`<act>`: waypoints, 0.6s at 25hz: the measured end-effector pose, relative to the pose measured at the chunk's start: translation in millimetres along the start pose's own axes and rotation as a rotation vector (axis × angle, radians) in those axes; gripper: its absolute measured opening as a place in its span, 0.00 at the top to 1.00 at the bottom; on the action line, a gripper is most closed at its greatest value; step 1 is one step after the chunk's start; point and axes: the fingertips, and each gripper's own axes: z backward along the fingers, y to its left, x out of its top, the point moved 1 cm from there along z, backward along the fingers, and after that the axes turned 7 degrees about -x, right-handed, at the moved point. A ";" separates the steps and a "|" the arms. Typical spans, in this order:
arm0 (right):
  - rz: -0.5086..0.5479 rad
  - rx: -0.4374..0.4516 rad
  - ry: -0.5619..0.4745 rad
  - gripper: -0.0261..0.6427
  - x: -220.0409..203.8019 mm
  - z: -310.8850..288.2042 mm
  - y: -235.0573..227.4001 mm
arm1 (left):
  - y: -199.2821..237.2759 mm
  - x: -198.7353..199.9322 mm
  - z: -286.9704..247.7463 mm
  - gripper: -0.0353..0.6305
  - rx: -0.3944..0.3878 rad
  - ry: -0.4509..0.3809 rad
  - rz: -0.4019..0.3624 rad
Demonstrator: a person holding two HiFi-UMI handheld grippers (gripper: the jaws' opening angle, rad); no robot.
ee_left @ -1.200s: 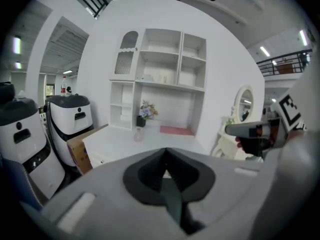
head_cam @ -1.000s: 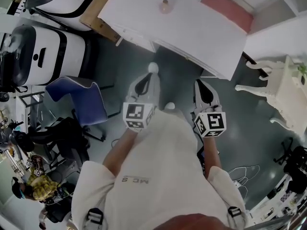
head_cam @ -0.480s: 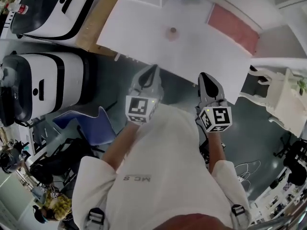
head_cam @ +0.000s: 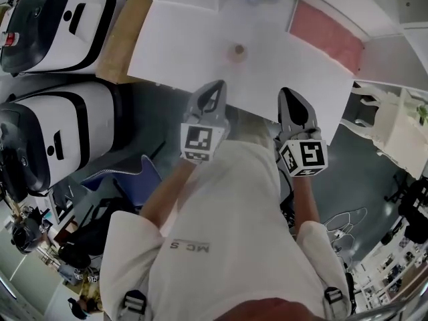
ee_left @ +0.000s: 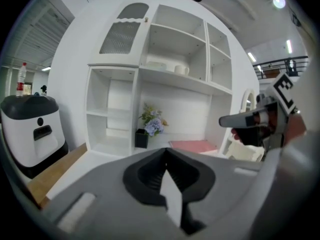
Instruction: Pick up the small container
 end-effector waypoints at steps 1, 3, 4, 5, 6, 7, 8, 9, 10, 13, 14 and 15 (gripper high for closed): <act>-0.006 0.000 0.001 0.96 -0.3 -4.2 -1.0 | 3.8 -3.0 -6.1 0.94 0.004 0.003 -0.007; -0.010 0.007 0.009 0.96 -2.4 -11.4 -2.0 | 9.3 -12.4 -18.3 0.94 0.005 0.011 -0.020; -0.011 0.014 0.013 0.96 -3.1 -15.9 -3.0 | 11.8 -18.0 -26.0 0.94 0.003 0.016 -0.028; -0.015 0.021 0.016 0.96 -3.4 -20.7 -4.3 | 14.5 -23.5 -34.6 0.92 0.000 0.020 -0.038; -0.022 0.027 0.019 0.96 -3.4 -24.6 -5.3 | 17.0 -29.3 -43.2 0.90 -0.006 0.026 -0.045; -0.029 0.030 0.022 0.96 -3.5 -27.0 -5.4 | 19.2 -35.6 -50.5 0.88 -0.011 0.036 -0.046; -0.031 0.033 0.025 0.96 -3.4 -28.3 -4.6 | 21.3 -42.2 -56.2 0.85 -0.015 0.047 -0.043; -0.032 0.036 0.027 0.96 -2.9 -29.6 -3.2 | 23.7 -48.2 -60.9 0.83 -0.016 0.056 -0.039; -0.034 0.040 0.027 0.96 -2.3 -31.6 -1.6 | 26.6 -53.2 -65.4 0.82 -0.016 0.062 -0.038; -0.041 0.046 0.029 0.96 -2.8 -41.4 3.5 | 36.3 -63.8 -81.4 0.79 -0.019 0.067 -0.053; -0.036 0.047 0.027 0.96 -3.0 -44.1 5.1 | 38.6 -66.8 -87.4 0.76 -0.022 0.069 -0.057; -0.029 0.051 0.024 0.96 -2.6 -45.7 6.6 | 40.4 -69.3 -93.4 0.75 -0.026 0.072 -0.059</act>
